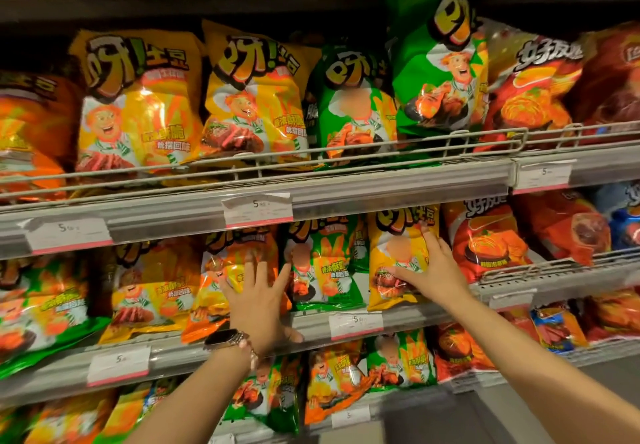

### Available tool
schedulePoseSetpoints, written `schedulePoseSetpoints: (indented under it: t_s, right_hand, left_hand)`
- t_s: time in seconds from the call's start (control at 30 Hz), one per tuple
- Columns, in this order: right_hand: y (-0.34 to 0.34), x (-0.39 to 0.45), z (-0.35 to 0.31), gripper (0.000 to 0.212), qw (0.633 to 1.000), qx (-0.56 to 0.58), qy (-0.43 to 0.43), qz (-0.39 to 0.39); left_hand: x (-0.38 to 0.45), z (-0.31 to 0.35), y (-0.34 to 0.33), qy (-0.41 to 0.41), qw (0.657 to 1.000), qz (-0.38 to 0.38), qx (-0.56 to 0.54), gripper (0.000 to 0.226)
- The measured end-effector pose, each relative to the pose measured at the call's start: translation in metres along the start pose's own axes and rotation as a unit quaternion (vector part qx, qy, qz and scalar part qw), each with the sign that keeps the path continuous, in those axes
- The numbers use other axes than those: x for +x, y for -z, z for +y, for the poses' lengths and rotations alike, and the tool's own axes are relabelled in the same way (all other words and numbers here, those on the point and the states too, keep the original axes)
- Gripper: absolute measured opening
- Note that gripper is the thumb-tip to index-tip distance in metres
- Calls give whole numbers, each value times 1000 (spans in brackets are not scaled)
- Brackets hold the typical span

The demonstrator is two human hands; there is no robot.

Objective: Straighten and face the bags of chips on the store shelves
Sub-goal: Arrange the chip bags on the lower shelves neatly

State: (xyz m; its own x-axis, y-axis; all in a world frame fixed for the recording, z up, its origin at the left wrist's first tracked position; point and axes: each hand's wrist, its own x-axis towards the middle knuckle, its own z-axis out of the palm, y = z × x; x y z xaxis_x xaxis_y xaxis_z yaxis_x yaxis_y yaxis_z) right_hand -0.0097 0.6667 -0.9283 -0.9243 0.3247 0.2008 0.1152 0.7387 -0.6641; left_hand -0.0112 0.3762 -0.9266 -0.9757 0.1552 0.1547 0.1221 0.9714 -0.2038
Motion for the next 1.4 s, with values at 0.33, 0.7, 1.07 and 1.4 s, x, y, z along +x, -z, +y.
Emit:
schedulePoseSetpoints:
  t_s: [0.33,0.7,1.07,1.4]
  right_hand:
    - [0,-3,-1,105,1000,13,3,5]
    - [-2,-7,-10,104,999,26,24,36]
    - [-9,-59,-38,96,978,167,6,126]
    - [-48,-96,-95,96,983,101,128,87]
  left_hand:
    - [-12,-37,-18,124,926,233,-270,105]
    - [1,-57,-18,205,896,102,-381,124]
    - [-36,-78,-6,163,822,165,-521,128]
    - [-74,-117,3,161,795,210,-545,124]
